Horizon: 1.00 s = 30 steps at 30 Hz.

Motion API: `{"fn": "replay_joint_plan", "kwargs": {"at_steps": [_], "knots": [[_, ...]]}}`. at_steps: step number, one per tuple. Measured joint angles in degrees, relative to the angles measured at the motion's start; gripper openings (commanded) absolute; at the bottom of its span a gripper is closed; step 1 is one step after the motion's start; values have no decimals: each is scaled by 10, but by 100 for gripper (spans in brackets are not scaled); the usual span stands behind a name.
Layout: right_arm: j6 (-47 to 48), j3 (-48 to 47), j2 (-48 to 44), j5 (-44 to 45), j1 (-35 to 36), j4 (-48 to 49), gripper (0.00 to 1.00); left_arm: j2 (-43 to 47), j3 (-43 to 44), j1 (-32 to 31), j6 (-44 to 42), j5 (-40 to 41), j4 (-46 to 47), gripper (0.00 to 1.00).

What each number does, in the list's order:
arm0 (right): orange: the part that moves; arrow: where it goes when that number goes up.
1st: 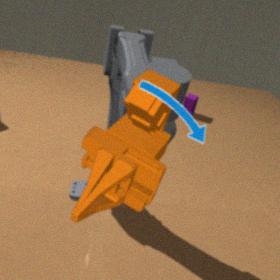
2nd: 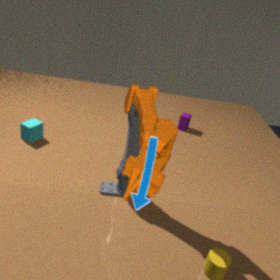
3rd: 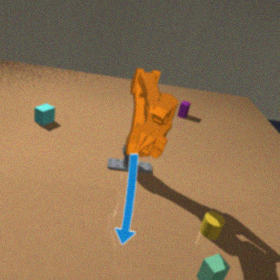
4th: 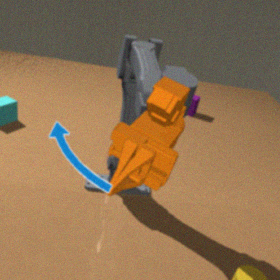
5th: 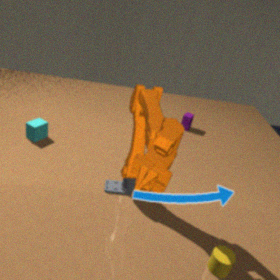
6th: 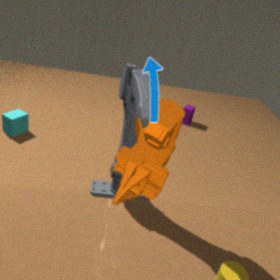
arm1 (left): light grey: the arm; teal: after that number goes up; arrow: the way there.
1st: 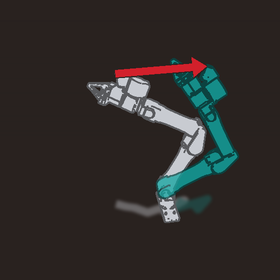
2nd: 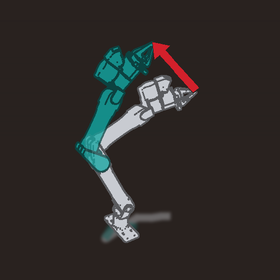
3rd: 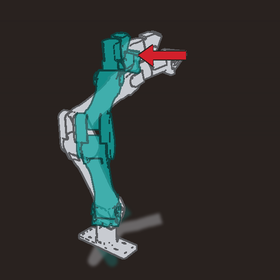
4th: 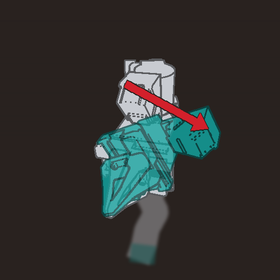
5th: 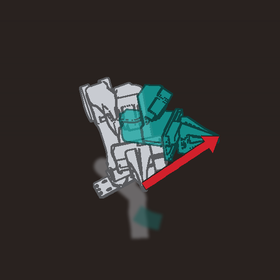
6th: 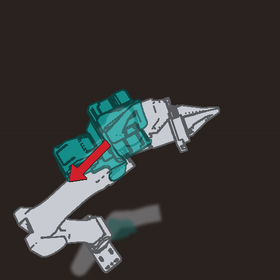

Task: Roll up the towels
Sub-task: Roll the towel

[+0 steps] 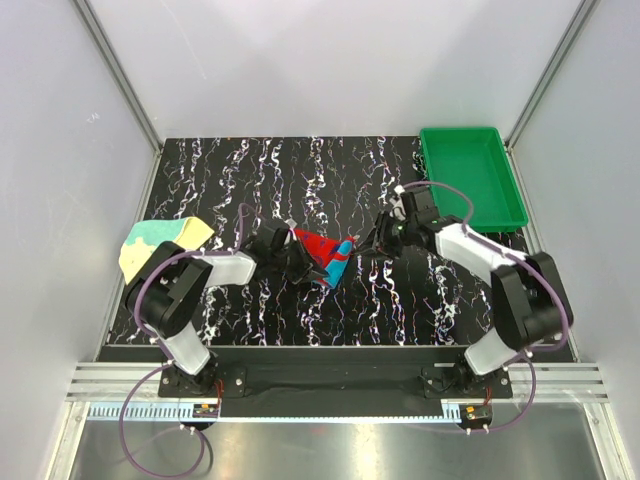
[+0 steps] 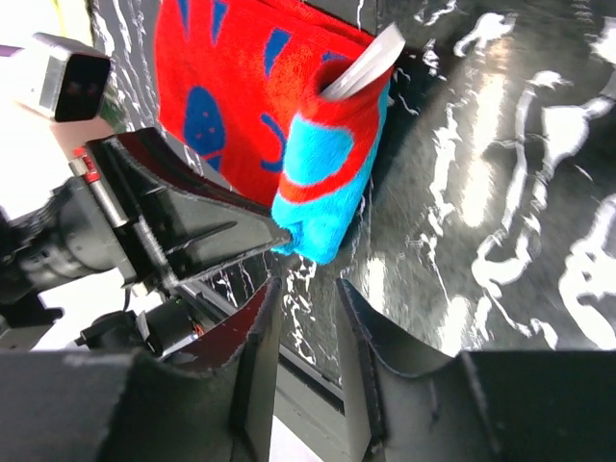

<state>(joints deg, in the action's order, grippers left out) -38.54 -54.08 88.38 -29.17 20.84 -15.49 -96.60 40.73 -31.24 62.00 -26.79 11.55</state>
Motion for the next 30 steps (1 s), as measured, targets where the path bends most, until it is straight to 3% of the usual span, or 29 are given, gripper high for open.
{"fn": "replay_joint_plan", "kwargs": {"at_steps": [8,21,24,29,30], "knots": [[-19,-54,125,-28,38,63,33,-1,0,16,0,0,-30,0],[-43,-115,251,-55,46,131,29,-22,1,28,-2,-15,-28,0],[-47,-115,272,-61,46,138,29,-22,1,32,-10,-18,-33,9],[-49,-117,281,-71,47,156,29,-17,17,38,-40,-14,-75,50],[-49,-117,282,-73,47,158,29,-10,26,37,-52,-7,-92,53]]}}
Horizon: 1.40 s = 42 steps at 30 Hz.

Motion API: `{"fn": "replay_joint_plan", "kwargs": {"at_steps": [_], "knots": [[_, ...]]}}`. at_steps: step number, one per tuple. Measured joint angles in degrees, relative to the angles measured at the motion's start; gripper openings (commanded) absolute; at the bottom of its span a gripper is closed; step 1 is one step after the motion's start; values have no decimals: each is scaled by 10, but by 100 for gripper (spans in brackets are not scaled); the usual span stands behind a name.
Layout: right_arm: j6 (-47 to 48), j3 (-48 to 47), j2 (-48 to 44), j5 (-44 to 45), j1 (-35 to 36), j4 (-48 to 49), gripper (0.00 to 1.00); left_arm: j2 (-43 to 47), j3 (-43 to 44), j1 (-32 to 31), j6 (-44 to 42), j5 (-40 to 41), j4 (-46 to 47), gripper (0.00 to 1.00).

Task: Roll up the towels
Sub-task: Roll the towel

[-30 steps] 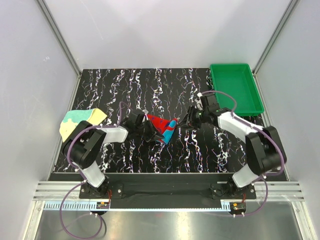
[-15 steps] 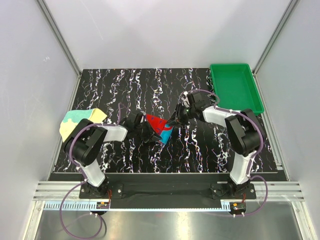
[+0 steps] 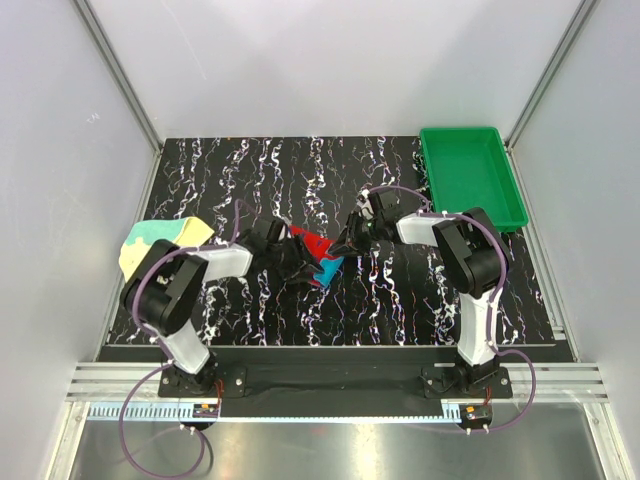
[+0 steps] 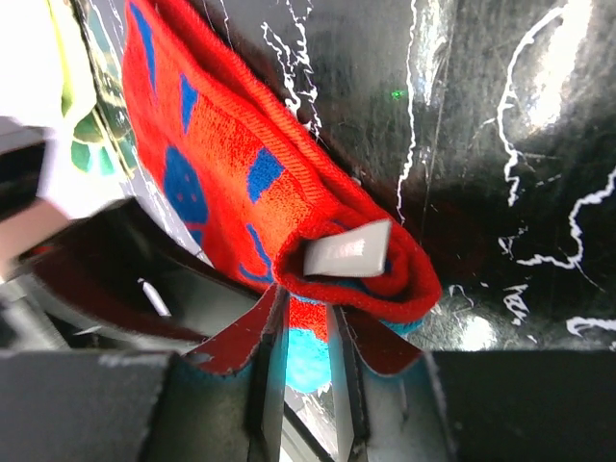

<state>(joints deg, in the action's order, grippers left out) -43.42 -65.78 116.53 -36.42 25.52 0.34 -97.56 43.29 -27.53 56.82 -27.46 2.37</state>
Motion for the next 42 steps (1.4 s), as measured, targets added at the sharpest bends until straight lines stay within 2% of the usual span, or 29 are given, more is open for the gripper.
{"fn": "replay_joint_plan", "kwargs": {"at_steps": [3,7,11,15,18,24,31,42], "knots": [[0,0,2,-3,0,6,29,35,30,-9,-42,65,-76,58],[0,0,3,-3,0,8,28,84,93,-50,-114,217,-204,58],[0,0,3,-3,0,9,28,106,164,-145,-185,370,-274,58],[0,0,3,-3,0,9,28,105,197,-249,-258,457,-283,62],[0,0,3,-3,0,9,28,92,197,-281,-294,464,-276,63],[1,0,3,-3,0,9,28,20,197,-278,-327,470,-263,63],[1,0,4,-4,0,9,28,-38,197,-279,-344,471,-249,62],[1,0,6,-8,0,12,28,-74,212,-280,-342,512,-263,60]]}}
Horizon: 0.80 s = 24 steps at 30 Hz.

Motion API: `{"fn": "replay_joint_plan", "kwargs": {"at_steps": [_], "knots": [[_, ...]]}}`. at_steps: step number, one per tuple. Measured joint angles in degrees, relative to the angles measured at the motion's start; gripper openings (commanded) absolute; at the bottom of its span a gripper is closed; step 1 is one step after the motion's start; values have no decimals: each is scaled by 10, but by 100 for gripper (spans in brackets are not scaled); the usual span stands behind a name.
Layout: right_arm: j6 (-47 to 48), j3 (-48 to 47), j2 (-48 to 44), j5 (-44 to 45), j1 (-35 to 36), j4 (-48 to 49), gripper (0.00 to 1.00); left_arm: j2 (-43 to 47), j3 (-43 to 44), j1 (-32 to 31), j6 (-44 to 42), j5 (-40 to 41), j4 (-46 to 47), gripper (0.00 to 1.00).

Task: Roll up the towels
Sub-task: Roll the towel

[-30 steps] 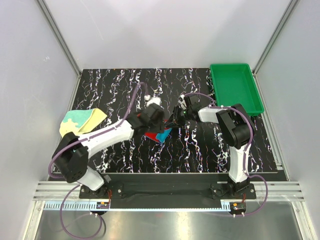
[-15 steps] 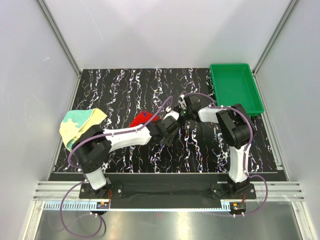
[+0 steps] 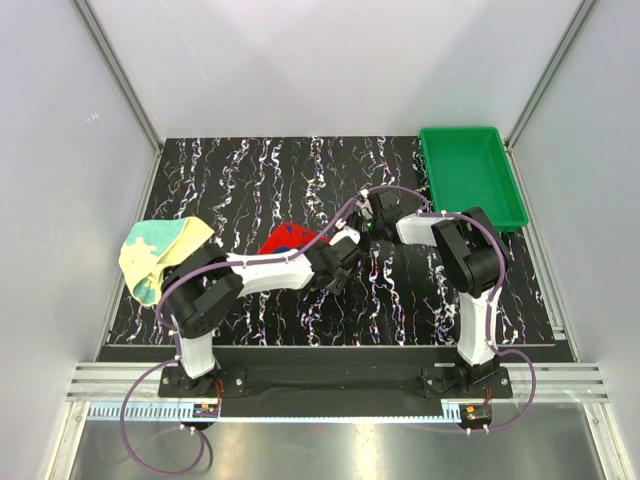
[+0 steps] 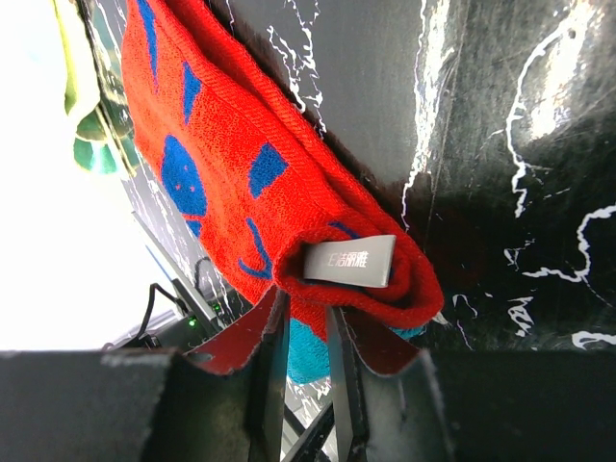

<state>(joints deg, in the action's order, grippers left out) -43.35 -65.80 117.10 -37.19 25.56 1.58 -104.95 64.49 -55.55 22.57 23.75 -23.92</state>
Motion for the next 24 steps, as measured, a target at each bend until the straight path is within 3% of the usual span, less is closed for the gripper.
{"fn": "replay_joint_plan", "kwargs": {"at_steps": [4,8,13,17,20,24], "knots": [[0,0,0,0,0,0,28,-12,14,-2,6,11,-12,48],[1,0,0,0,0,0,28,-19,18,-2,15,29,-18,28],[9,-2,0,0,-1,-8,32,-20,17,-2,16,39,-19,17],[19,-6,0,-11,-10,-25,41,-20,17,-2,11,35,-18,13],[30,-24,-4,-18,-23,-68,54,-19,17,-2,6,28,-10,11],[63,-69,-10,24,-36,-142,62,-7,8,2,5,1,-6,11]]}}
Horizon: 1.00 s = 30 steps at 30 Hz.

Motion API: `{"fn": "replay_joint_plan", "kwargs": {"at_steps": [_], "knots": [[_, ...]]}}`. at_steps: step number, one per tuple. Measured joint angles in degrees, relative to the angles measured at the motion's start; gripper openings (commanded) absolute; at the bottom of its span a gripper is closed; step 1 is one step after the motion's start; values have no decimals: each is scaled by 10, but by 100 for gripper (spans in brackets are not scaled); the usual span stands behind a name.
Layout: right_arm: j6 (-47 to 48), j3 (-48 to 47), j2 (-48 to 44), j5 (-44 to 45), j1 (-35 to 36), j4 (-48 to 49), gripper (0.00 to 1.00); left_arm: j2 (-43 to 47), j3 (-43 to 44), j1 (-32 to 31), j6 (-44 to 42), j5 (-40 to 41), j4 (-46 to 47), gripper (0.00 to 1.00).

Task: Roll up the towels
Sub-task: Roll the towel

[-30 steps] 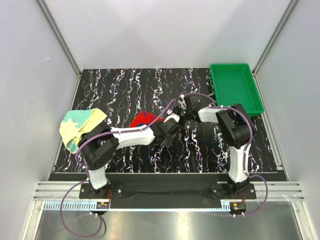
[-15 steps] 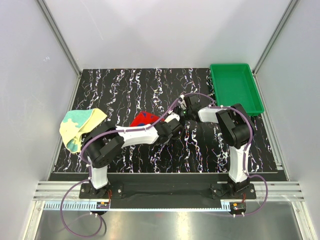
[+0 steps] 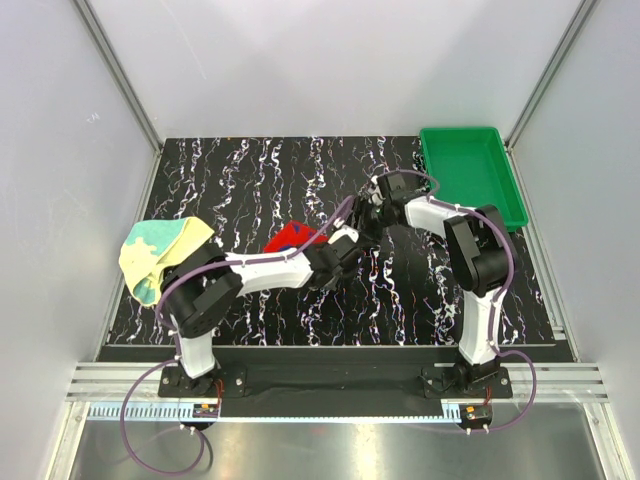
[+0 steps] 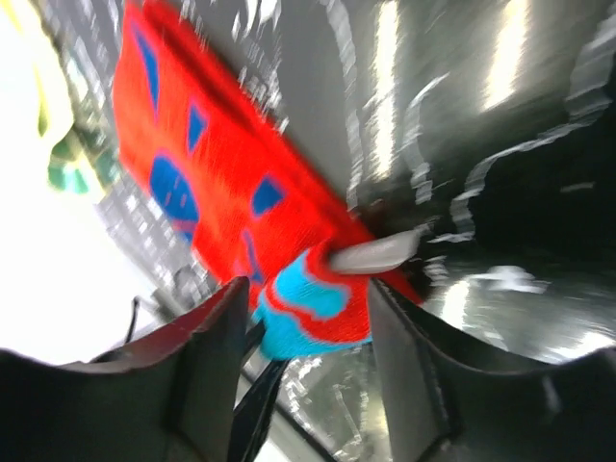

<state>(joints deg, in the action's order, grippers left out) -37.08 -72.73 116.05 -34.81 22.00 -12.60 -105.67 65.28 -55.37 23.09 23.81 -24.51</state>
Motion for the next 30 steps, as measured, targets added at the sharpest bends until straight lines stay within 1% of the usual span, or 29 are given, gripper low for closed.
{"fn": "replay_joint_plan", "kwargs": {"at_steps": [3,8,13,18,20,23,26,30], "knots": [[27,-40,-3,51,-10,-55,65,16,-13,0,7,-29,-3,11],[56,-65,-43,117,-14,-122,68,32,-18,0,23,-83,-17,10],[75,-62,-126,179,-14,-179,73,40,-18,0,42,-149,-19,10],[82,-29,-241,233,-14,-218,74,43,-18,7,81,-249,-1,11],[82,-10,-279,239,-14,-224,75,43,-18,14,100,-293,17,11],[77,24,-330,242,-14,-232,75,47,-35,36,134,-360,69,11],[71,64,-364,223,-14,-225,75,57,-83,73,182,-431,146,11],[57,125,-393,167,-14,-190,76,61,-154,127,244,-508,237,11]]}}
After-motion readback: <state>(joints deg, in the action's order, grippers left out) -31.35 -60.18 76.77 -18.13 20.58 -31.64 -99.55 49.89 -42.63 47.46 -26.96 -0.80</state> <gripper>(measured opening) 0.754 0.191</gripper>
